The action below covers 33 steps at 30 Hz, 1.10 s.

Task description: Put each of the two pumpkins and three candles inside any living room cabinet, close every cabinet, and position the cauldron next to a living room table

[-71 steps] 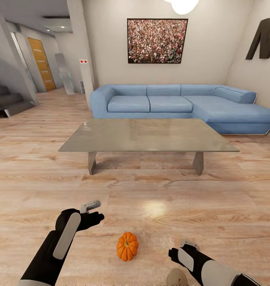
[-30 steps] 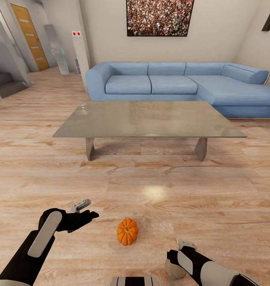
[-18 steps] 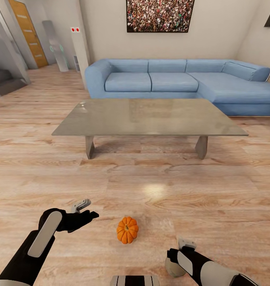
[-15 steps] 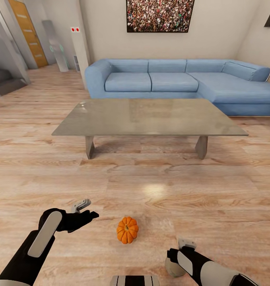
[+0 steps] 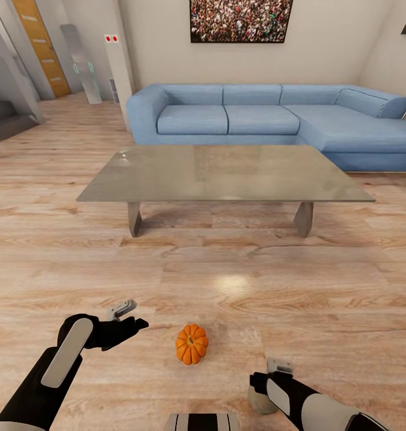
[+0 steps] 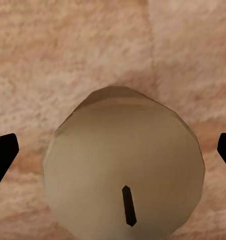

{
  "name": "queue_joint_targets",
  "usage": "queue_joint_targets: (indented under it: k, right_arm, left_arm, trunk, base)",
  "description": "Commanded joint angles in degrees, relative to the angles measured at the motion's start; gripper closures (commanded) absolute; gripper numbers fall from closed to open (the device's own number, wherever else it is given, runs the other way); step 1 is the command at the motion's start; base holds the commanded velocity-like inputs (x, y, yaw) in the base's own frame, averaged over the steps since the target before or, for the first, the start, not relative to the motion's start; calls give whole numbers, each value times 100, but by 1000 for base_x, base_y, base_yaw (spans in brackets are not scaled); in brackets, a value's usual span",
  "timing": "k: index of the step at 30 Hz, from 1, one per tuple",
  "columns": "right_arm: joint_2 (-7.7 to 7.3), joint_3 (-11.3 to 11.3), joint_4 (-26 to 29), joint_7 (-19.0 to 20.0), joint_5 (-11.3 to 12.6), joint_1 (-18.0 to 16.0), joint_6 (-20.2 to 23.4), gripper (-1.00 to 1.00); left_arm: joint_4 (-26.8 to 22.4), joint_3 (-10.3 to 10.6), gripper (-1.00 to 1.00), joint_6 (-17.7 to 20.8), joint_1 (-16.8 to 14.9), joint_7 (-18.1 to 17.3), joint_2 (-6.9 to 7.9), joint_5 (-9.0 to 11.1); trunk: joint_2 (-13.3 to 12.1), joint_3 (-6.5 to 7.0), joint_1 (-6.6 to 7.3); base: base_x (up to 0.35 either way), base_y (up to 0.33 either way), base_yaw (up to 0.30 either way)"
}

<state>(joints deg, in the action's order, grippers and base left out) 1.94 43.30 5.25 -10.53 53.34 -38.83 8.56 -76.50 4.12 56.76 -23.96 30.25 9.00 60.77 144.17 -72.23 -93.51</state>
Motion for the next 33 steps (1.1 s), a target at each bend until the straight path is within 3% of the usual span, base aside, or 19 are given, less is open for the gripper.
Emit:
queue_joint_targets:
  k: [1, 12, 25, 29, 33]
  right_arm:
    - [-2, 47, 6, -31, 5, -2, 23, -100]
    - [-1, 47, -15, -18, -50, -2, 14, -100]
    - [-1, 47, -14, 128, -129, -2, 5, -100]
    - [-1, 47, -15, 175, -129, -2, 5, -100]
    - [-1, 47, -15, 182, -129, -2, 5, -100]
  left_arm:
    - [-5, 10, -100, 2, -3, 60, 5, 58]
    - [-5, 10, -100, 2, -3, 60, 5, 58]
    - [-5, 10, -100, 2, -3, 60, 11, 58]
    - [-5, 10, -100, 2, -3, 60, 8, 58]
    - [-5, 10, -100, 2, -3, 60, 5, 58]
  trunk:
    - [2, -4, 1]
    - [8, -115, -12]
    - [8, -115, -12]
    - [14, -204, -22]
    - [14, -204, -22]
  base:
    - [0, 0, 0]
    - [0, 0, 0]
    - [0, 0, 0]
    - [0, 0, 0]
    - [0, 0, 0]
